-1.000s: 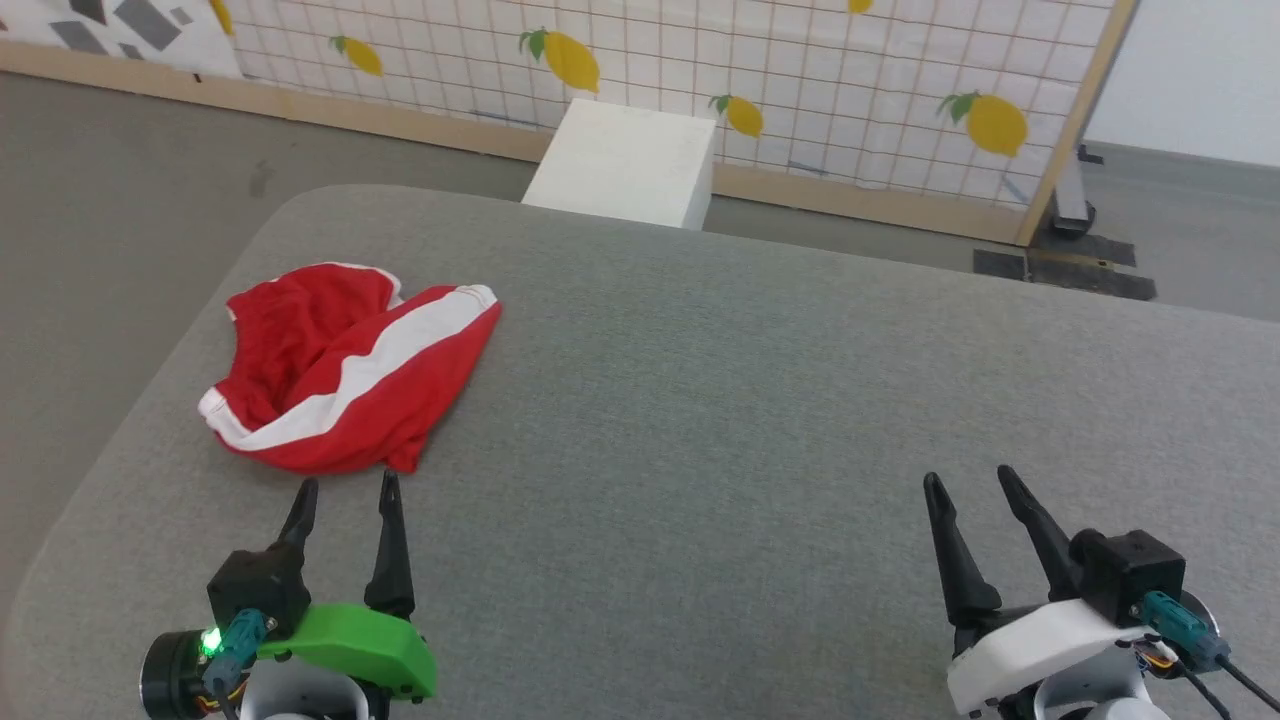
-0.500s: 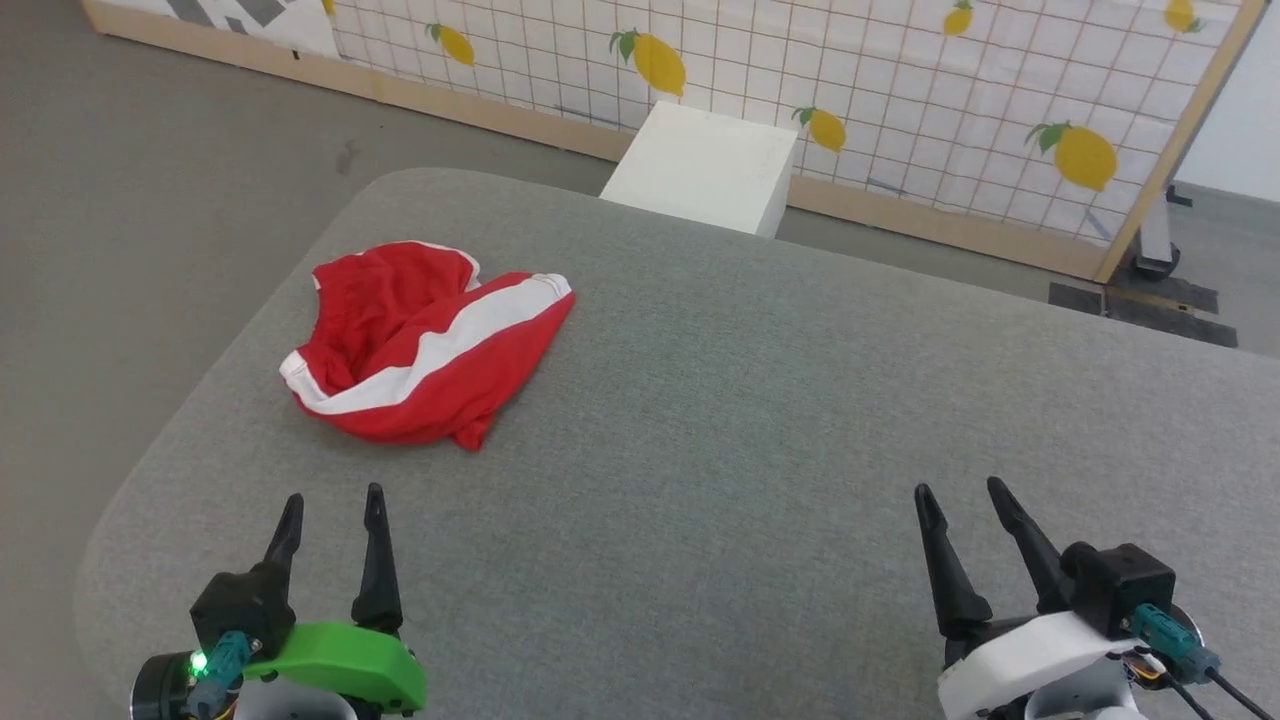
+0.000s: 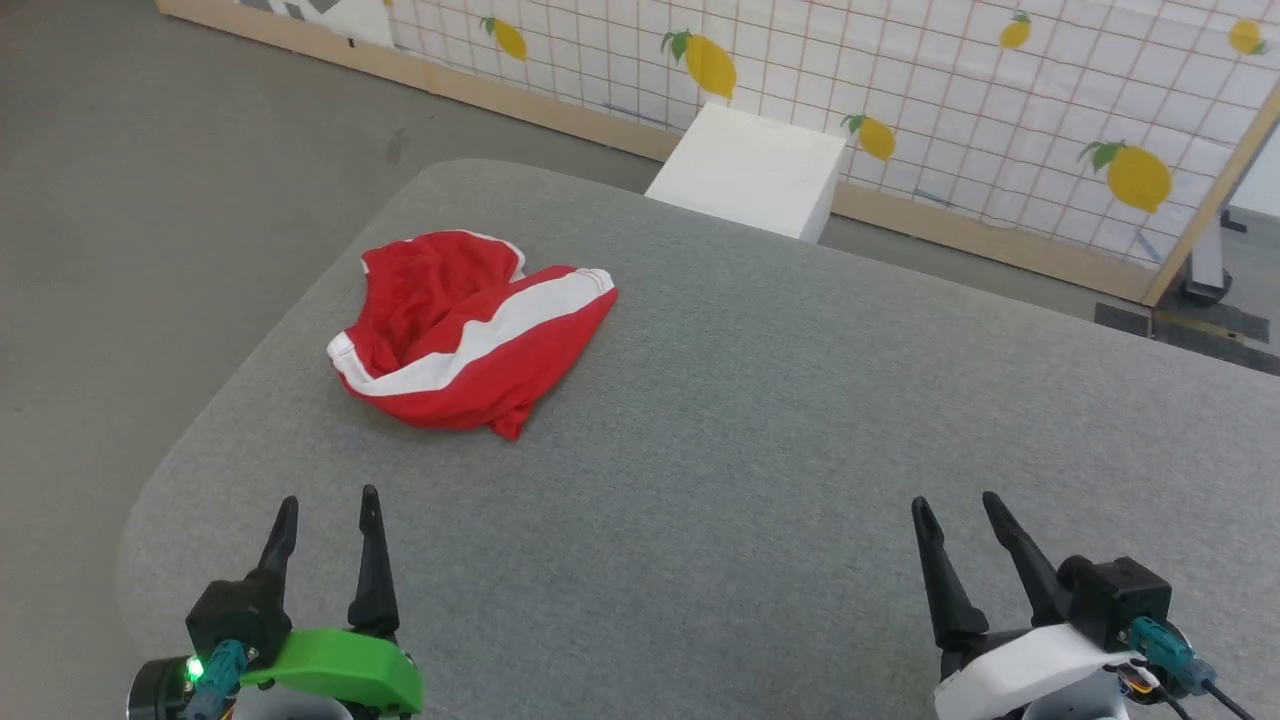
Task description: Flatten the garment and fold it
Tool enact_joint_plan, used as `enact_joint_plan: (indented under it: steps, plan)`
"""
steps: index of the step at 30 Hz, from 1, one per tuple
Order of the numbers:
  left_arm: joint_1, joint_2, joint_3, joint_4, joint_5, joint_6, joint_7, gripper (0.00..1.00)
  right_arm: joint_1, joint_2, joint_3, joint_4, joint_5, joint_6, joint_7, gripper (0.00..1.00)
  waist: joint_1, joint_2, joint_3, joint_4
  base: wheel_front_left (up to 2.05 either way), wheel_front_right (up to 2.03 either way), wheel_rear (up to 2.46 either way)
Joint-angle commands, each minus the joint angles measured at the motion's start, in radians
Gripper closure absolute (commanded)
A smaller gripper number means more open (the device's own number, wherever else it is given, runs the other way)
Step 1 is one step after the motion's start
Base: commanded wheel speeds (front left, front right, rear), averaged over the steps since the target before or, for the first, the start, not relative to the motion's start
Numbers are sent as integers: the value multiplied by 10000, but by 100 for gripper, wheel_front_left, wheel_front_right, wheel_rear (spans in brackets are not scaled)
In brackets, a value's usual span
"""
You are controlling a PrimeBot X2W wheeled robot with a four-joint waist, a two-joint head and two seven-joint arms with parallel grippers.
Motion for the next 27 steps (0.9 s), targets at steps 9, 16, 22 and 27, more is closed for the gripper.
enact_joint_plan:
  steps: [9,16,22,27]
  plan:
    - [216,-46,120,142,-13,-88,-276,0,175,2,99,191,228,-13,-287,0,-1,0,29,407,0,0,0]
    - [280,-50,99,208,-107,-34,-421,0,189,3,171,290,256,-14,-433,0,-1,0,47,682,0,0,0]
    - [308,-52,177,320,-177,-70,-544,0,205,3,241,413,368,-15,-557,0,-1,0,37,893,0,0,0]
    - [336,-55,219,423,-228,-89,-648,0,198,3,353,546,459,-15,-661,0,-1,0,18,1032,0,0,0]
